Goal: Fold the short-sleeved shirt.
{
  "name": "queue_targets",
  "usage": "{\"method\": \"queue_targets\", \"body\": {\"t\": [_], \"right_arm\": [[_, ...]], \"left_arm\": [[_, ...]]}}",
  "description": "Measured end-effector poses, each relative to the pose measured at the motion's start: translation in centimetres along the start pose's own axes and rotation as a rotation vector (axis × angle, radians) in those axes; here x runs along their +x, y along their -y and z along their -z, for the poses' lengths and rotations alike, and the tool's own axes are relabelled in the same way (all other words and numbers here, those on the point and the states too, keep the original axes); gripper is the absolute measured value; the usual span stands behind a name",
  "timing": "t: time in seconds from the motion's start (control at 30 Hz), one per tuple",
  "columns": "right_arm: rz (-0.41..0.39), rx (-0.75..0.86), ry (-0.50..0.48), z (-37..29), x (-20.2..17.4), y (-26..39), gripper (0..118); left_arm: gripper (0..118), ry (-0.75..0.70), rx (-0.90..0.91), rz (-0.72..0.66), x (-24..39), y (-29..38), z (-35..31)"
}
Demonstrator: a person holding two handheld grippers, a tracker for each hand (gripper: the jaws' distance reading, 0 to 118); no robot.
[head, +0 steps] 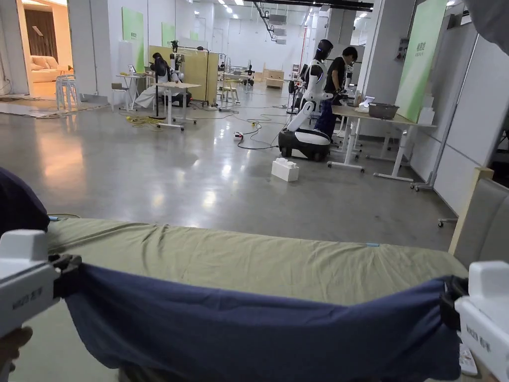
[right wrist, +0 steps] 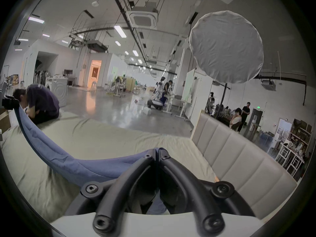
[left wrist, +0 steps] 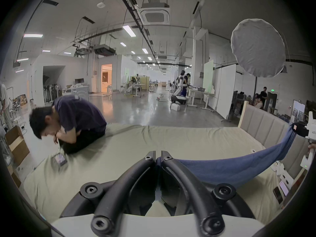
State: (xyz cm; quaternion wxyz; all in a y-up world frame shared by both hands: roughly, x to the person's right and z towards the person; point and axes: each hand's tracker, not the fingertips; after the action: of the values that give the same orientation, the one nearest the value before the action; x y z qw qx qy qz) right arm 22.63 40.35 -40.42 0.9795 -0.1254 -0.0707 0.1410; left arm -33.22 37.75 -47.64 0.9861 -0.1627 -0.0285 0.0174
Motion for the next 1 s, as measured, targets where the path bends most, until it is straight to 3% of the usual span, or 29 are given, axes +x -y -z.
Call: {"method": "queue_targets", "body": {"t": [0.1,0.2,0.27,0.3,0.37,0.5,0.6,1.0], "right_arm": [[0.028,-0.057,-0.006,-2.7,-0.8,3.5,3],[-0.013,-0.116,-0.017,-5.2,-1.9,6.9,3],[0.02,-0.171,-0.037,-6.5,-2.4,9.2,3],[-0.017,-0.203,-0.047,-6.9,-2.9,10.3,3],[0.027,-0.257,-0.063,-8.2,-3.5,12.7,3],[0.024,-0.379,-0.092,-9.5,-4.9,17.3,3],[-0.04,-0.444,-0.121,-9.6,-6.2,20.7,3],[-0.083,-0.649,-0.12,-8.1,-7.6,28.0,3]], "left_arm": [[4,-0.001,-0.037,-0.024,-0.4,3.8,-2.4],[4,0.001,-0.089,-0.027,-0.6,7.6,-4.9],[4,-0.003,-0.139,-0.04,-1.5,10.1,-5.6],[4,-0.005,-0.149,-0.04,-1.9,11.6,-6.0],[4,0.003,-0.198,-0.048,-2.4,14.0,-6.6],[4,0.002,-0.307,-0.081,-3.2,19.3,-7.0],[4,-0.007,-0.374,-0.057,-3.0,22.4,-7.2],[5,-0.029,-0.578,0.085,-0.8,25.5,-5.9]]}}
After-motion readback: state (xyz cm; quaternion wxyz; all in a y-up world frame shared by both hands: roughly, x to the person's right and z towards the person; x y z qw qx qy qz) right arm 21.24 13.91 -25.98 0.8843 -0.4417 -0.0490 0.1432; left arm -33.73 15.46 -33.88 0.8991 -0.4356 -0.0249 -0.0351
